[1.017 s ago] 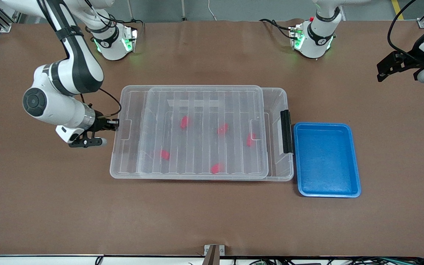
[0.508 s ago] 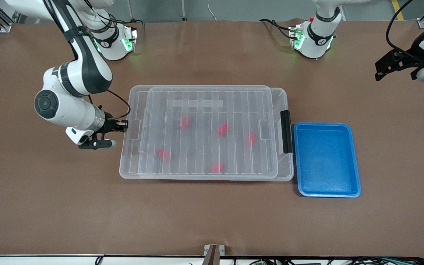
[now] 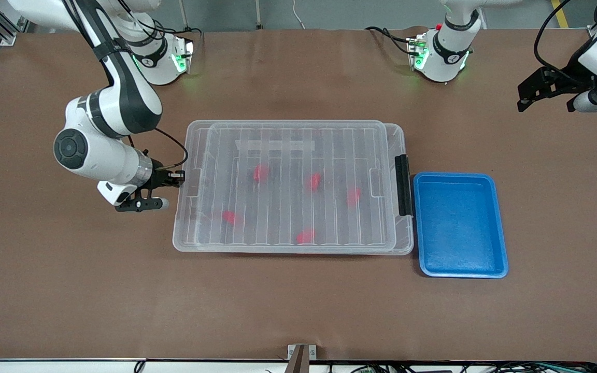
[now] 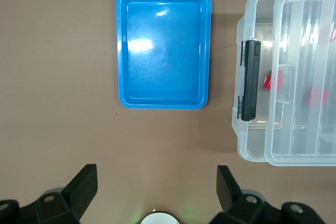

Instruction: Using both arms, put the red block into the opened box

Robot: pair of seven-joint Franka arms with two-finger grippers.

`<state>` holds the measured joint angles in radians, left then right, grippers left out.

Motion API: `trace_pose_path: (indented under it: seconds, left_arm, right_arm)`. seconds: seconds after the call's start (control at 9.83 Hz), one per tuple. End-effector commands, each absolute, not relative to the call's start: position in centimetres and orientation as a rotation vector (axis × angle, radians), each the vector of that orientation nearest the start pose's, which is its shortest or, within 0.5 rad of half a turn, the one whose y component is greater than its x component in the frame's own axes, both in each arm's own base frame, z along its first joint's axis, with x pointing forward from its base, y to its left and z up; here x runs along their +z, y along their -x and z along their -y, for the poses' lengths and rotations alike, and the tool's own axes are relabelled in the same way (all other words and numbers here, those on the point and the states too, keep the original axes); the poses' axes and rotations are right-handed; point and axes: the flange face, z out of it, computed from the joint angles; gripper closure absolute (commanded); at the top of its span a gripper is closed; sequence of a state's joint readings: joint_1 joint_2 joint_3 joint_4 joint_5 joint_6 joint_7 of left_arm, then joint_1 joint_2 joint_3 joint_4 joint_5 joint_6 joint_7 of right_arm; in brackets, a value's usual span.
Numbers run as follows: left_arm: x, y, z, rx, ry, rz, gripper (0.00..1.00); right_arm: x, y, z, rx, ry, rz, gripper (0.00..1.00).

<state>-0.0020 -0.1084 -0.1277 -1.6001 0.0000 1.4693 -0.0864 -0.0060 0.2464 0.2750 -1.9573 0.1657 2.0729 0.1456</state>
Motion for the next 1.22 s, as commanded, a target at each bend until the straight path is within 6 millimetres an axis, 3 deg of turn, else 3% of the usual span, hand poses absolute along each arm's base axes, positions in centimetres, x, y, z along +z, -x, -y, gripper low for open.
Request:
trace_pose_path:
  seconds: [0.0, 0.1, 0.2, 0.31, 0.51, 0.61, 0.92, 1.12]
  left_arm:
    - [64.8, -50.0, 7.5, 0.080, 3.117, -0.079, 0.00]
    - [64.7, -50.1, 7.4, 0.082, 3.117, -0.079, 0.00]
    - [64.7, -50.1, 7.2, 0.082, 3.117, -0.081, 0.00]
    - [64.7, -50.2, 7.1, 0.083, 3.119, -0.065, 0.00]
    - [64.7, -50.3, 6.4, 0.083, 3.124, -0.042, 0.00]
    - [64.7, -50.4, 5.6, 0.086, 3.124, -0.006, 0.00]
    - [64.8, -50.5, 5.5, 0.079, 3.125, 0.004, 0.00]
    - [64.8, -50.6, 5.3, 0.076, 3.126, 0.013, 0.00]
  right_arm:
    - [34.9, -57.2, -16.3, 0.244, 2.936, 0.024, 1.00]
    - [35.1, -57.4, -15.1, 0.253, 2.939, 0.018, 0.82]
    - [36.6, -57.6, -12.5, 0.312, 2.953, -0.017, 0.36]
    - [39.7, -58.2, -10.1, 0.289, 3.000, -0.028, 0.00]
    - [44.3, -58.7, -5.9, 0.241, 3.066, -0.103, 0.00]
    - [47.3, -58.0, -5.1, 0.172, 3.087, -0.122, 0.00]
    - [56.0, -54.7, 0.5, 0.010, 3.112, -0.250, 0.00]
    - [61.0, -53.3, 3.3, 0.056, 3.101, -0.326, 0.00]
